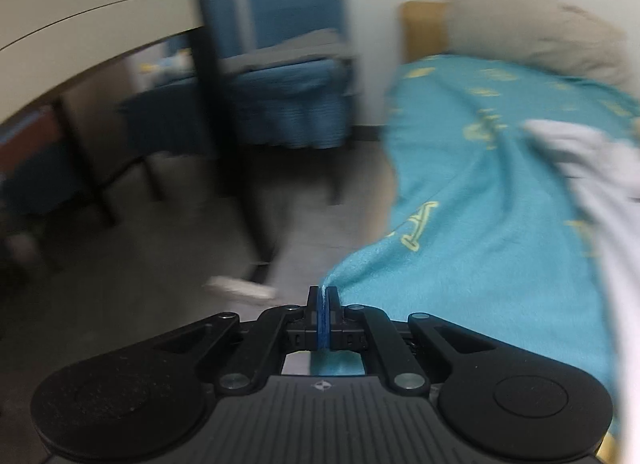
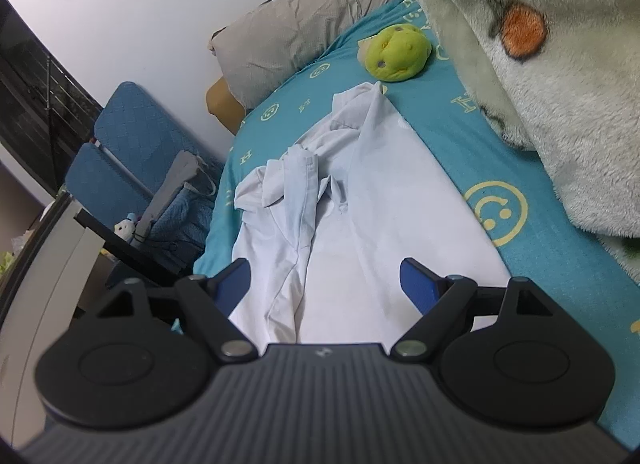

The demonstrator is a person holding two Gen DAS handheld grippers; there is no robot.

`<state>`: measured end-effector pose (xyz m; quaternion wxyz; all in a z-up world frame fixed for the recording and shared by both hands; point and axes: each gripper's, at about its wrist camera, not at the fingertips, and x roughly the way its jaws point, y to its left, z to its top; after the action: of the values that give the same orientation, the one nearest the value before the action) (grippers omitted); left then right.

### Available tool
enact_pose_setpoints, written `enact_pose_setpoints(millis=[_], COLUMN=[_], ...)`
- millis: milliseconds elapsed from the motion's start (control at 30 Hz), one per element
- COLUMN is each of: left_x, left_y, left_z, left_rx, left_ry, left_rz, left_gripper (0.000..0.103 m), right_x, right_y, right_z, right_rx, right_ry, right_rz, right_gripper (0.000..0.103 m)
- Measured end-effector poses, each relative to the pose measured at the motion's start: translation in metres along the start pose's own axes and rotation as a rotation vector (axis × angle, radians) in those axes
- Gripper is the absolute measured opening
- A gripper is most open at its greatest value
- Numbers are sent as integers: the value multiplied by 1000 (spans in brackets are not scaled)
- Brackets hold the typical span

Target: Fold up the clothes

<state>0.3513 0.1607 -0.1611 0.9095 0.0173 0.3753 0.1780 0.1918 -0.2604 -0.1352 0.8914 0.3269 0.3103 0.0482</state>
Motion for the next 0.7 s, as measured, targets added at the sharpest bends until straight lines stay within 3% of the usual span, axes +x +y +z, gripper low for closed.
enact_pose_setpoints(millis=[233,367,467,567,700], left_x=[23,5,-33,-85,-173], left_y=[-13,-7,1,-2,-16], left_z=[-19,-21,-22,-27,-42], left_rx=[60,41,27,43,38], left_ry=[70,93,85,69,53], left_rz=[7,-24,-99,-154,-250], left_gripper=[1,14,46,47,59], right_x=[11,17,16,8,-5], right_y=[0,-1,-5,-8,-7], right_z=[1,4,6,8,7], right_rx=[-37,-55,-43,-22,-13], right_ry=[12,18,28,34,30], right_rz=[-27,-46,-58,-57,-31], right_gripper=[84,83,83,83,84])
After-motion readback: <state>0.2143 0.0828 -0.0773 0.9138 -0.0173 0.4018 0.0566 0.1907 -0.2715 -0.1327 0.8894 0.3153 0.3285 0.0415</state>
